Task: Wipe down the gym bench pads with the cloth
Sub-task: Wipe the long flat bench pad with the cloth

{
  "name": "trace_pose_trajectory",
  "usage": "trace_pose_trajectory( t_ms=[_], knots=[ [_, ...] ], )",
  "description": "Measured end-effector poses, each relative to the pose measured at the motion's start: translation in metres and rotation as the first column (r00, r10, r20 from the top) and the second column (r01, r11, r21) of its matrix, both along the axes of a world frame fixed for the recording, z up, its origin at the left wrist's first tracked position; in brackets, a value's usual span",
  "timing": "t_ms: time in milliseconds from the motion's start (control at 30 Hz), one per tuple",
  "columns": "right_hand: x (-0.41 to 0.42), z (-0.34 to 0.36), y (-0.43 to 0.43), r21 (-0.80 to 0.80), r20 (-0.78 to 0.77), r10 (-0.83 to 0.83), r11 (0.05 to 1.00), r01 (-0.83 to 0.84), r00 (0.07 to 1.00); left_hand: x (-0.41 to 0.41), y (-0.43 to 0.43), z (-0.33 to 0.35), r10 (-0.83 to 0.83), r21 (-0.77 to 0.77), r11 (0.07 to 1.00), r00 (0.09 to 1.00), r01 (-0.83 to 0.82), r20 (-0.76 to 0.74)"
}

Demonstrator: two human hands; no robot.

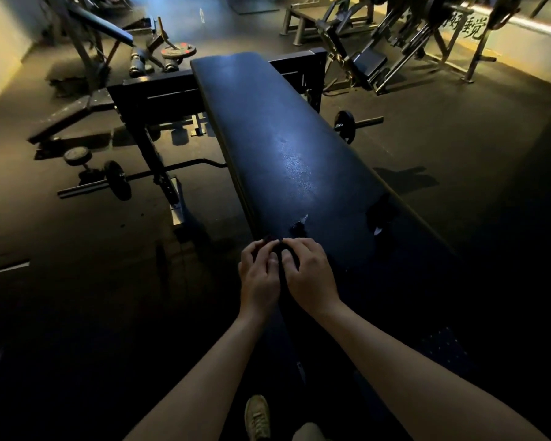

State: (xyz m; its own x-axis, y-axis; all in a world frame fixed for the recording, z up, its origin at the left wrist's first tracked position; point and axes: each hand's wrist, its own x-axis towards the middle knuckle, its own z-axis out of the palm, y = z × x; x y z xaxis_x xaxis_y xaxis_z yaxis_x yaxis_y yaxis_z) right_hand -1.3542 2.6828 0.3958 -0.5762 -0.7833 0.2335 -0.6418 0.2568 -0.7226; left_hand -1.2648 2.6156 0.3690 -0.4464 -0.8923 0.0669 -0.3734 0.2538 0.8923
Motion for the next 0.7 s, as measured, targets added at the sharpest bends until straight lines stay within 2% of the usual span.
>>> trace_pose_trajectory(
  t_ms=[167, 367, 533, 700],
  knots=[
    [-0.001, -0.005, 0.016, -0.008, -0.029, 0.007, 1.0, -0.007, 1.0, 0.008, 0.008, -0.002, -0.004, -0.05, 0.999, 1.0, 0.004, -0.003],
    [0.001, -0.003, 0.014, 0.002, -0.035, 0.05, 0.999, -0.05, 0.998, -0.013, -0.02, 0.008, 0.081, 0.091, 0.993, 0.997, -0.081, 0.003],
    [-0.001, 0.0, 0.022, -0.015, 0.042, 0.045, 0.999, -0.044, 0.998, -0.007, 0.01, 0.003, 0.052, 0.07, 0.996, 0.998, -0.055, 0.047],
    [0.0, -0.003, 0.04, -0.008, 0.021, 0.086, 0.996, -0.086, 0.996, 0.011, 0.049, -0.003, 0.053, 0.063, 0.997, 0.999, -0.054, 0.012]
  ],
)
